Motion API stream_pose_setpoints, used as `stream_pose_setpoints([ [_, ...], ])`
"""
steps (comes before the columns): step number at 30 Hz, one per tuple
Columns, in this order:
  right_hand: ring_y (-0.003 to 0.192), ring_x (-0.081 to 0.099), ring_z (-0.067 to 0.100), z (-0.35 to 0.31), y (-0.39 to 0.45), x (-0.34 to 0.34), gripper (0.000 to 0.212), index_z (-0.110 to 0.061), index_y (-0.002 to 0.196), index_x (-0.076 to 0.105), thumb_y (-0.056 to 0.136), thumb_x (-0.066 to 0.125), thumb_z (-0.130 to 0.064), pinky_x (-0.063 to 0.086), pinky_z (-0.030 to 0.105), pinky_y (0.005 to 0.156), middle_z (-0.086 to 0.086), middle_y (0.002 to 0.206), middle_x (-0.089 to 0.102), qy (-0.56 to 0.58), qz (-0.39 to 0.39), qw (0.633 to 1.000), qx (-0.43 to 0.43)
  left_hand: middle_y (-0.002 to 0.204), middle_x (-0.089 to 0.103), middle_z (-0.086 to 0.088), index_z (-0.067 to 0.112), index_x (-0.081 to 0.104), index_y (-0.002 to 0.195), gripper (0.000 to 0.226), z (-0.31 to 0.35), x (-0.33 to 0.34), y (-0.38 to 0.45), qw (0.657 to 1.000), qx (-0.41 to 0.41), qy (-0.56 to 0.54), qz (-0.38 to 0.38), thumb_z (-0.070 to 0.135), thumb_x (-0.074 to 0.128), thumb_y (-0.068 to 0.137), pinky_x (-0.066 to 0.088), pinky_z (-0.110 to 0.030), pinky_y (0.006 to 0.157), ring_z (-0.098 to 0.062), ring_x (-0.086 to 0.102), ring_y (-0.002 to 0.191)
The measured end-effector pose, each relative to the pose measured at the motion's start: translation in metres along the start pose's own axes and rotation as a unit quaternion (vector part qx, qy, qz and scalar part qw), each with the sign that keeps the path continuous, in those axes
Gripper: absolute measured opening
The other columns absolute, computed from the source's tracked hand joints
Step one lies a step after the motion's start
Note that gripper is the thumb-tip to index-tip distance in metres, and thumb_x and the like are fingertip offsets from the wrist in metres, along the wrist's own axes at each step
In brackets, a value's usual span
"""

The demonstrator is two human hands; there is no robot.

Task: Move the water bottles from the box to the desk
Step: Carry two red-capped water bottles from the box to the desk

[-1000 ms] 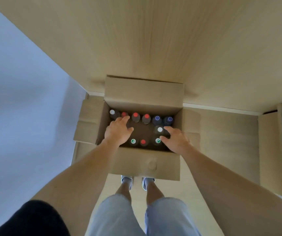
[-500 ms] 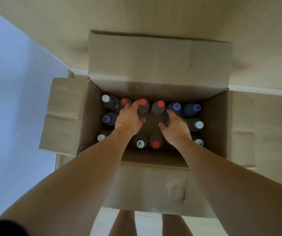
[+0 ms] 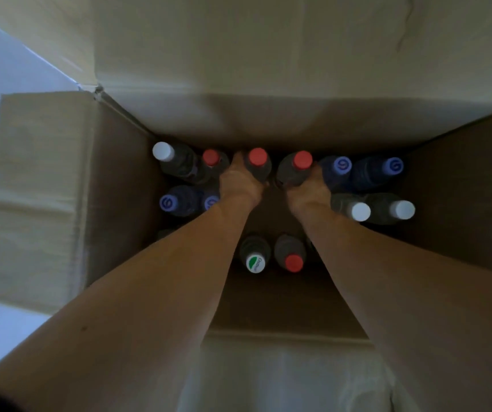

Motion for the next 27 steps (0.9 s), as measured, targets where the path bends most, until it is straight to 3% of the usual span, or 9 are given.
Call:
stream_pose_setpoints([
  [2,0.136,0.044,0.031,0.002,0.010,0.007,0.060,-0.007,0.151,0.031,0.100,0.056,-0.024,0.036,0.035,0.108,0.016,0.149,0.044,0.013,0.018,1.000,0.008,0.141,0.056,-0.012,0.013,0.048,0.139,0.064,-0.001,0.007,0.013,1.000,-0.012,-0.012,0.001,0.025,0.079,0.084,0.039,-0.029,0.101,-0.032,0.052,0.131],
  [5,0.115,0.057,0.021,0.009,0.015,0.016,0.057,-0.013,0.145,0.040,0.094,0.065,-0.020,0.038,0.024,0.083,0.007,0.130,0.059,0.101,0.072,0.992,0.012,0.139,0.058,-0.011,0.012,0.048,0.139,0.067,-0.005,0.013,0.022,1.000,-0.015,-0.012,0.015,0.024,0.081,0.082,0.037,-0.028,0.101,-0.031,0.053,0.130],
  [7,0.104,0.058,0.017,0.009,0.015,0.017,0.054,-0.014,0.140,0.046,0.091,0.069,-0.020,0.035,0.023,0.079,0.004,0.122,0.062,0.125,0.102,0.987,-0.002,0.137,0.060,-0.011,0.010,0.048,0.141,0.072,-0.007,0.013,0.022,0.999,-0.004,-0.024,0.023,0.020,0.084,0.080,0.037,-0.025,0.099,-0.029,0.055,0.128],
  [10,0.097,0.053,0.011,0.007,0.015,0.017,0.048,-0.011,0.134,0.051,0.091,0.069,-0.018,0.037,0.024,0.079,0.001,0.114,0.060,0.109,0.120,0.986,-0.020,0.133,0.063,-0.014,0.007,0.053,0.137,0.067,-0.007,0.007,0.016,0.999,0.019,-0.032,0.023,0.014,0.084,0.078,0.039,-0.025,0.099,-0.029,0.058,0.124],
  [14,0.127,0.053,0.029,0.008,0.004,0.014,0.038,-0.007,0.130,0.054,0.094,0.064,-0.012,0.035,0.031,0.106,0.011,0.120,0.060,0.138,0.089,0.986,-0.024,0.131,0.065,-0.016,0.005,0.056,0.133,0.060,-0.003,-0.003,0.001,0.999,0.040,-0.030,0.007,0.011,0.082,0.079,0.043,-0.030,0.102,-0.030,0.059,0.122],
  [17,0.122,0.056,0.028,0.012,-0.018,-0.001,0.048,-0.013,0.130,0.055,0.086,0.074,-0.013,0.038,0.027,0.097,0.011,0.126,0.064,0.105,0.071,0.990,-0.066,0.131,0.064,-0.017,0.005,0.058,0.129,0.054,0.001,-0.014,-0.018,0.999,0.044,-0.022,-0.009,0.014,0.081,0.081,0.043,-0.032,0.101,-0.032,0.058,0.123],
  [20,0.115,0.059,0.021,0.014,-0.036,-0.027,0.051,-0.019,0.128,0.056,0.082,0.078,-0.013,0.039,0.025,0.092,0.002,0.119,0.066,0.136,0.006,0.986,-0.095,0.130,0.065,-0.014,0.006,0.058,0.131,0.058,0.003,-0.033,-0.039,0.996,0.061,-0.031,-0.050,0.014,0.084,0.079,0.045,-0.034,0.102,-0.028,0.059,0.123],
  [23,0.117,0.061,0.022,0.012,-0.050,-0.058,0.052,-0.015,0.125,0.056,0.080,0.081,-0.005,0.048,0.037,0.101,0.003,0.121,0.066,0.186,-0.099,0.971,-0.113,0.124,0.068,-0.005,0.011,0.058,0.128,0.060,0.002,-0.063,-0.057,0.987,0.084,-0.068,-0.122,0.013,0.087,0.076,0.046,-0.032,0.101,-0.018,0.062,0.115],
  [27,0.113,0.066,0.016,0.003,-0.067,-0.095,0.052,-0.017,0.124,0.060,0.078,0.081,-0.002,0.049,0.042,0.105,0.000,0.120,0.070,0.243,-0.223,0.939,-0.100,0.118,0.072,-0.002,0.011,0.057,0.128,0.056,0.012,-0.102,-0.081,0.959,0.041,-0.182,-0.213,0.004,0.083,0.079,0.050,-0.032,0.099,-0.011,0.068,0.109],
])
Point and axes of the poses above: each hand's wrist, its own y-axis towards the middle knuckle, its own x-axis out of the palm, z = x × y, the point moved 2 cm from there along y, towards the middle knuckle
